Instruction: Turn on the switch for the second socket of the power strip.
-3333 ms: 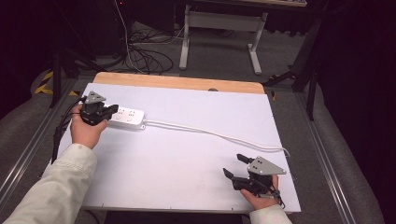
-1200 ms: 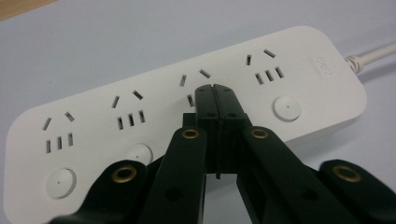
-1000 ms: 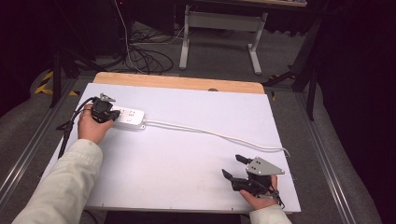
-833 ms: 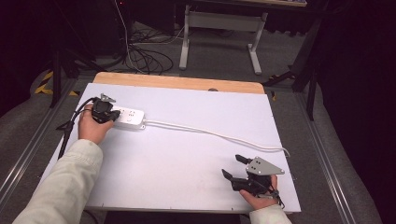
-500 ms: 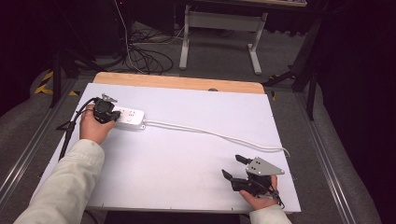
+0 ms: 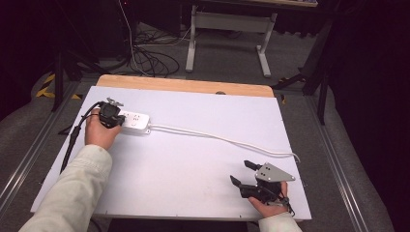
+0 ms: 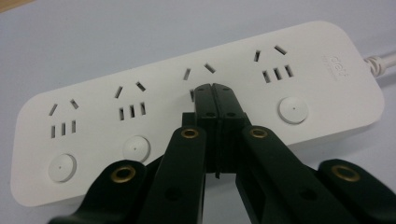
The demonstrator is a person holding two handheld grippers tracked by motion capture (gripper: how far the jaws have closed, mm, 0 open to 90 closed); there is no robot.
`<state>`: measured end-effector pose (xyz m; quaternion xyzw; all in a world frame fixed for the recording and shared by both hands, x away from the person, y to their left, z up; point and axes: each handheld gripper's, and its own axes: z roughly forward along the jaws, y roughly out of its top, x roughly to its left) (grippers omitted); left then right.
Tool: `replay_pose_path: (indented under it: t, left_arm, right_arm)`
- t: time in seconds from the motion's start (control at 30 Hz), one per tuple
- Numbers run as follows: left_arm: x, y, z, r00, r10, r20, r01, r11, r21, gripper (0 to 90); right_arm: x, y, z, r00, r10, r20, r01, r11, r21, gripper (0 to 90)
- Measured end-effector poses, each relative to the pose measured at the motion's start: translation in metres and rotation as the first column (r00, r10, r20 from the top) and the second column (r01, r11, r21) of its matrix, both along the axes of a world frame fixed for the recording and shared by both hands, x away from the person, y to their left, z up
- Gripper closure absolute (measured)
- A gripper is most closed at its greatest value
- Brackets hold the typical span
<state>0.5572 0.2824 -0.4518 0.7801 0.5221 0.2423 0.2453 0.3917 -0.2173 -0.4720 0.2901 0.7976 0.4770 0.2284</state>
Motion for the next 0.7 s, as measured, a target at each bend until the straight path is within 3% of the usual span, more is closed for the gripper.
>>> replay_pose_path:
  t: [0.5,0.63,0.7]
  left_arm:
    - [0.0001,-0.0002,0.0001,1.0000,-0.003,-0.008,0.003,1.0000,0.005,90.0]
    - [-0.0014,-0.0001,-0.0011,0.9998,-0.015,0.012,0.015,0.9998,0.014,90.0]
    - [0.0001,0.0015,0.0004,0.9999,-0.008,0.008,0.008,0.9999,-0.015,90.0]
  right_arm:
    - [-0.0006,-0.0015,-0.0004,1.0000,0.000,-0.001,0.000,1.000,-0.002,27.5]
    - [-0.0004,-0.0020,-0.0002,1.0000,-0.005,-0.001,0.005,1.000,0.005,27.5]
    - [0.0002,-0.0015,-0.0005,1.0000,-0.006,-0.002,0.006,1.000,0.004,27.5]
